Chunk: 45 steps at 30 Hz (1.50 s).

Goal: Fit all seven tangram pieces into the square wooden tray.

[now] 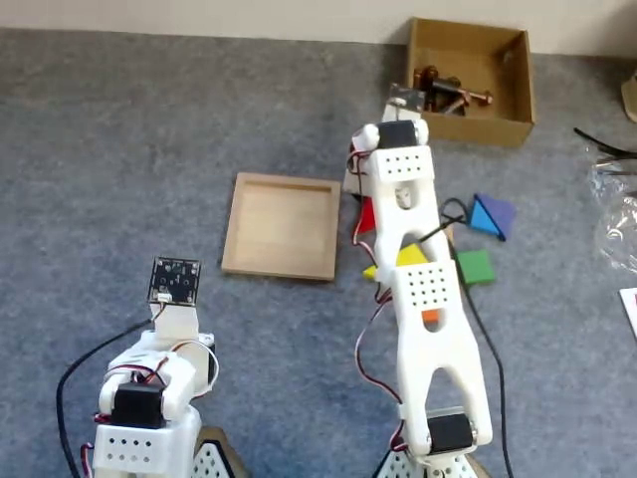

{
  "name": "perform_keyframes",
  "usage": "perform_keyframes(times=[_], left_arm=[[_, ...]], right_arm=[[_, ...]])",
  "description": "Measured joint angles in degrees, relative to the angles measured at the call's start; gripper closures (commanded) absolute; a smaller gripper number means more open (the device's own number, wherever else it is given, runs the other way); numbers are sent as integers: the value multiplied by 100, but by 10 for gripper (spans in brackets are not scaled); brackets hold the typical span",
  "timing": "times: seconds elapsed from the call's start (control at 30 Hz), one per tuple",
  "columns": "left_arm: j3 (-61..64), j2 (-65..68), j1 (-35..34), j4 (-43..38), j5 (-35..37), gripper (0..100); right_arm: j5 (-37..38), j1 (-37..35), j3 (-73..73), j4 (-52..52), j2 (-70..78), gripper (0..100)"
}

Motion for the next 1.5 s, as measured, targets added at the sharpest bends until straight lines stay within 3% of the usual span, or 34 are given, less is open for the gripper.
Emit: perform_keyframes(times=[0.27,0.47,0.83,1.07,1.3,1.5], left_arm=[[0,0,0,0,0,995],[0,0,0,0,0,995],[0,0,0,0,0,995],[0,0,0,0,0,995],[0,0,0,0,0,995],[0,0,0,0,0,995]], right_arm=[[0,-35,0,44,0,711],[0,-26,0,44,0,839],[0,-18,-35,35,0,842],[1240,-18,-35,35,0,842],[1670,-26,-35,35,0,842],[2901,-26,-35,53,0,842]])
